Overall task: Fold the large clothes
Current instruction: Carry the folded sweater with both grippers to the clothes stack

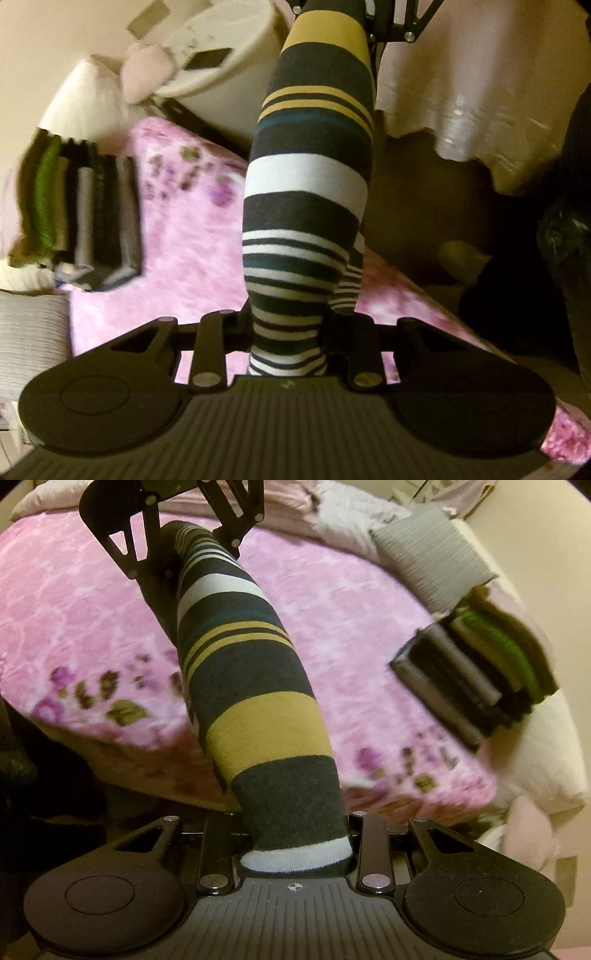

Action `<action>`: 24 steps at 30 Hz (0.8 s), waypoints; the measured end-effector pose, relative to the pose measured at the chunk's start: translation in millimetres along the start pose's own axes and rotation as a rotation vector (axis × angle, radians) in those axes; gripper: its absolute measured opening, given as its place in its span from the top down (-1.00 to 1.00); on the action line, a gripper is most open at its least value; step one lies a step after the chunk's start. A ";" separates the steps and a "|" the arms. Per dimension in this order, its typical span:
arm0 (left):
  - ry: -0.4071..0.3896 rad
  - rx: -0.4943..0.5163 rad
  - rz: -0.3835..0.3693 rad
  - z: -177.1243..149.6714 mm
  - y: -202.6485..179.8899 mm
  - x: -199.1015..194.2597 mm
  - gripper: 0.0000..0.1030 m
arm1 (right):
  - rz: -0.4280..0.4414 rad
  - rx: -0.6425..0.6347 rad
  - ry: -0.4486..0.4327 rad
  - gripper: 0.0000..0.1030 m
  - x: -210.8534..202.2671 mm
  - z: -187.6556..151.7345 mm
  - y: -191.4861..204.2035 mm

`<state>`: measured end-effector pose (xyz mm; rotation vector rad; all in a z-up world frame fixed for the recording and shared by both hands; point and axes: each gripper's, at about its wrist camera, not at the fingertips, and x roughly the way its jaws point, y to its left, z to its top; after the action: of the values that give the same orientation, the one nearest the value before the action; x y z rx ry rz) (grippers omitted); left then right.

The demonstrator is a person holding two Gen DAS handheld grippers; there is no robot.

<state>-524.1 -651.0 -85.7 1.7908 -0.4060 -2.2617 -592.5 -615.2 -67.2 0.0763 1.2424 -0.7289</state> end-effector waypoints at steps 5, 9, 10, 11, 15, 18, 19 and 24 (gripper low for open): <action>-0.033 -0.044 0.023 20.5 76.5 -4.9 0.50 | 0.006 -0.039 -0.019 0.43 -7.4 25.8 -87.9; -0.079 -0.092 0.041 33.3 156.3 -14.2 0.50 | -0.024 -0.058 -0.030 0.43 -18.0 54.6 -163.1; -0.086 -0.092 0.057 37.0 174.1 -17.7 0.50 | -0.038 -0.073 -0.041 0.43 -22.4 63.9 -184.0; -0.093 -0.090 0.077 40.7 196.2 -22.0 0.50 | -0.053 -0.081 -0.054 0.43 -26.3 72.0 -203.0; -0.112 -0.107 0.212 58.8 280.5 -45.7 0.50 | -0.148 -0.090 -0.136 0.43 -44.1 107.8 -293.2; -0.128 -0.141 0.342 74.7 347.6 -61.7 0.50 | -0.222 -0.105 -0.209 0.43 -54.2 131.8 -361.3; -0.135 -0.168 0.382 79.5 370.6 -65.8 0.50 | -0.244 -0.113 -0.235 0.43 -55.9 139.8 -384.1; -0.092 -0.252 0.583 104.6 470.4 -60.9 0.50 | -0.311 -0.211 -0.355 0.43 -36.6 176.9 -494.1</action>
<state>-609.0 -1062.4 158.3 1.2431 -0.5469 -1.8831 -717.5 -1057.7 188.5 -0.4123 0.9907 -0.8326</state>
